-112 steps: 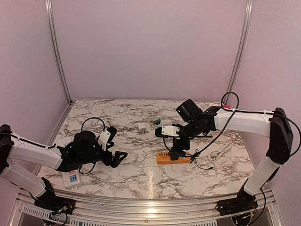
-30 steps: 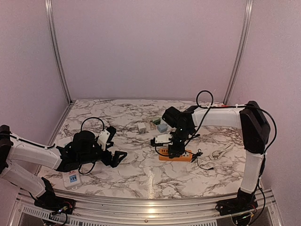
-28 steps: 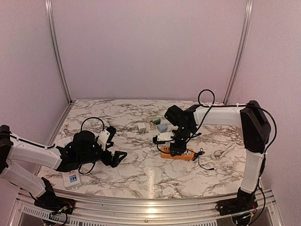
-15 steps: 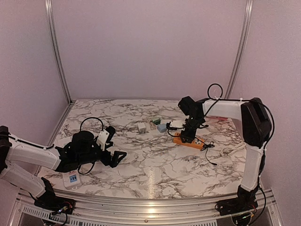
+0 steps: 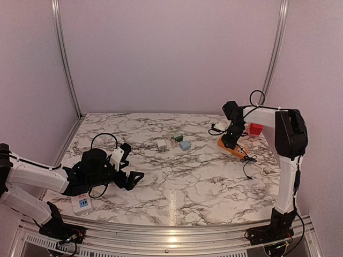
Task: Insert the plug
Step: Move the socket to the corner of the board.
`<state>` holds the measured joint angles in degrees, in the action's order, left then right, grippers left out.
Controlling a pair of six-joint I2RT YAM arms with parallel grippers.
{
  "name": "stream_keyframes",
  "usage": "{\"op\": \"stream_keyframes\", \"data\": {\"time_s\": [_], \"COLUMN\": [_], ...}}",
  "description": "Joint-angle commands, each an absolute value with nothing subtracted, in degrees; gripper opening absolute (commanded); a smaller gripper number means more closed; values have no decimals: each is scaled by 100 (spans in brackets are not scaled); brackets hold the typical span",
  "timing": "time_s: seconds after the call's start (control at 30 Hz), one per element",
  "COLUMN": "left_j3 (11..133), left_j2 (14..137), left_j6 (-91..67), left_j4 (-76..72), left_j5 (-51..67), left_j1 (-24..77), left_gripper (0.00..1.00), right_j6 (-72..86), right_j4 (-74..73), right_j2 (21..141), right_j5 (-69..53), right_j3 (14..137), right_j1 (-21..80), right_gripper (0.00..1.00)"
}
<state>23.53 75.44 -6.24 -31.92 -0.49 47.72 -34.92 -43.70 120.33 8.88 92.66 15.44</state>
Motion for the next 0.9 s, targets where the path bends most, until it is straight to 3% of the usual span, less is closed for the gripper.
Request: {"op": "stream_keyframes", "data": {"time_s": [0.0, 0.47, 0.87], "left_j3": [2344, 2355, 2381], "left_j2": [7529, 7576, 7675], "left_j6": [-606, -633, -624], "left_j4": [-3342, -3341, -3347], "left_j5": [-26, -26, -26], "left_j1": [4744, 4745, 4746], "left_gripper": [99, 99, 99], "right_j6": [-3434, -3071, -3085], "right_j4": [-4477, -4699, -4892], "right_j2": [12429, 13260, 13803], "right_j5": [1261, 1285, 948], "right_j3": [9460, 10762, 11677], "right_j1": [1517, 1292, 1305], "right_gripper": [42, 45, 54]}}
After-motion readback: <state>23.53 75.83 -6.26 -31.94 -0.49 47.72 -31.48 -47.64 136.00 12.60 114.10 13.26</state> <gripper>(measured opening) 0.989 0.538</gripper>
